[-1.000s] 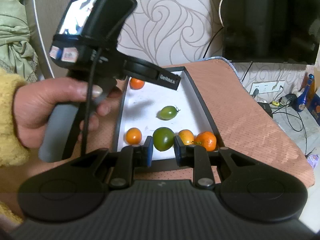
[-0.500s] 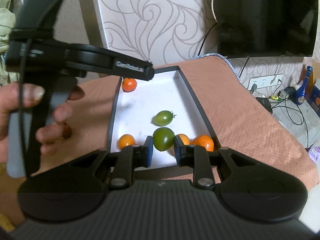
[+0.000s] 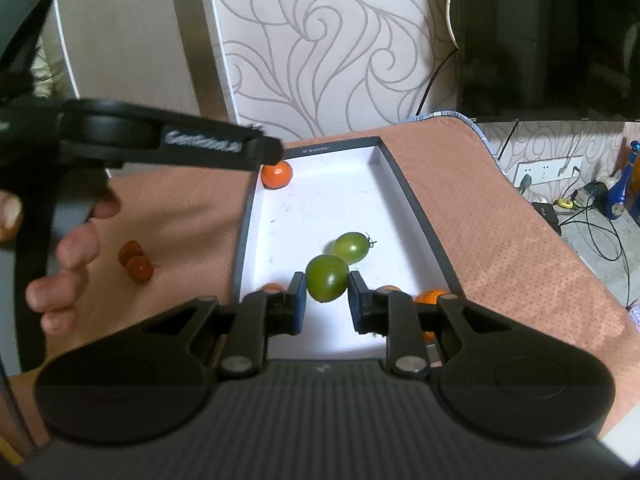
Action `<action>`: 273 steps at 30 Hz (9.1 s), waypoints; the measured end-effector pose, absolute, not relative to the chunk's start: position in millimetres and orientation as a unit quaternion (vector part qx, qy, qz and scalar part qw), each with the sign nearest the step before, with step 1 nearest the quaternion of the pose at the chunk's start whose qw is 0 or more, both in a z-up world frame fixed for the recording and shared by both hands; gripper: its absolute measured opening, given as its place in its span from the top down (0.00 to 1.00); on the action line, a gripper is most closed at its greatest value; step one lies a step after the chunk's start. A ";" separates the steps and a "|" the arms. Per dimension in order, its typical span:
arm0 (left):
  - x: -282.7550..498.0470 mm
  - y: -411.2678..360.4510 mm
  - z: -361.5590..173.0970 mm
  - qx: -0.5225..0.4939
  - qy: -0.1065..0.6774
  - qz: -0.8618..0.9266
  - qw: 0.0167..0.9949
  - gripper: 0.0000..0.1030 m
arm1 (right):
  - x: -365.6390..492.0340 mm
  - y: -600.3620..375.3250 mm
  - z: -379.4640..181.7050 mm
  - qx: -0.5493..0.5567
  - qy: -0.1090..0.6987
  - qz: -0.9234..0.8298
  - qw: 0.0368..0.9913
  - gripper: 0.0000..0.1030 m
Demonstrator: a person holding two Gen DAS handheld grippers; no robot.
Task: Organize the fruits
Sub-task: 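Lower the green tomato into the box with the right gripper, then move both grippers out of the box toward the two red tomatoes, then grasp a red tomato with the right gripper, then grasp the other red tomato with the left gripper while the right carries its tomato, then open the left gripper to drop the red tomato into the box, then lower the red tomato into the box and open the right gripper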
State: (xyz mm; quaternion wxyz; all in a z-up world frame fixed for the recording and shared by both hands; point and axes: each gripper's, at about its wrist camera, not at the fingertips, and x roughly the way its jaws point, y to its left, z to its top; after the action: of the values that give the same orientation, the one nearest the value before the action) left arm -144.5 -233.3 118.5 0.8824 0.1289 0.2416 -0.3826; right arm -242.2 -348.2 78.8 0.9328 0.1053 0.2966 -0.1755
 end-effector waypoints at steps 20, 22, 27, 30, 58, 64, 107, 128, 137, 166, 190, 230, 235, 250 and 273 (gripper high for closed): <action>-137.2 -203.6 110.2 0.119 0.258 -0.347 0.894 0.42 | -227.1 -361.9 67.6 0.118 0.309 -0.190 0.924 0.75; -138.8 -201.7 110.7 0.118 0.257 -0.346 0.894 0.42 | -226.9 -363.4 67.3 0.122 0.309 -0.194 0.923 0.75; -140.0 -193.6 111.6 0.114 0.258 -0.341 0.897 0.42 | -224.2 -362.3 68.2 0.125 0.306 -0.198 0.923 0.75; -141.5 -187.6 112.0 0.111 0.258 -0.338 0.898 0.42 | -224.3 -358.8 69.3 0.122 0.305 -0.196 0.924 0.75; -181.8 -126.6 69.7 0.110 0.293 -0.344 0.885 0.42 | -220.6 -346.5 55.9 0.118 0.322 -0.198 0.918 0.75; -201.1 -147.7 66.6 0.130 0.288 -0.378 0.870 0.42 | -226.5 -353.1 54.5 0.119 0.321 -0.205 0.917 0.75; -184.5 -100.5 51.2 0.115 0.323 -0.308 0.887 0.42 | -171.3 -292.4 69.1 0.063 0.309 -0.101 0.944 0.71; -161.8 -3.5 67.7 0.086 0.315 -0.184 0.927 0.42 | -84.3 -214.9 31.4 0.004 0.354 -0.009 0.935 0.53; -146.5 -9.1 64.9 0.094 0.313 -0.192 0.925 0.42 | -72.5 -217.5 23.1 -0.005 0.365 -0.020 0.931 0.67; -73.5 -96.0 6.8 0.120 0.341 -0.245 0.899 0.57 | -177.9 -262.4 83.3 0.045 0.317 -0.083 0.944 0.67; -104.0 -137.5 74.7 0.123 0.292 -0.284 0.905 0.62 | -212.7 -273.4 93.8 0.066 0.285 -0.096 0.951 0.67; -100.4 -297.8 56.8 0.148 0.294 -0.329 0.885 0.61 | -239.6 -353.0 77.4 0.079 0.311 -0.143 0.936 0.67; -102.8 -296.7 62.1 0.135 0.298 -0.322 0.889 0.61 | -236.0 -363.5 77.0 0.075 0.312 -0.133 0.938 0.67; -113.4 -289.4 70.3 0.098 0.300 -0.277 0.908 0.60 | -216.3 -403.1 73.4 0.066 0.325 -0.106 0.938 0.67; -144.6 -265.2 83.8 0.091 0.296 -0.226 0.924 0.60 | -178.3 -424.0 58.6 0.050 0.328 -0.075 0.940 0.66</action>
State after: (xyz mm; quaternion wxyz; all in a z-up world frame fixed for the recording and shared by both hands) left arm -144.6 -265.2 83.8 0.9236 0.0907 0.2957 -0.2264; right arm -178.3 -424.0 58.6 0.9404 0.0498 0.3279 -0.0748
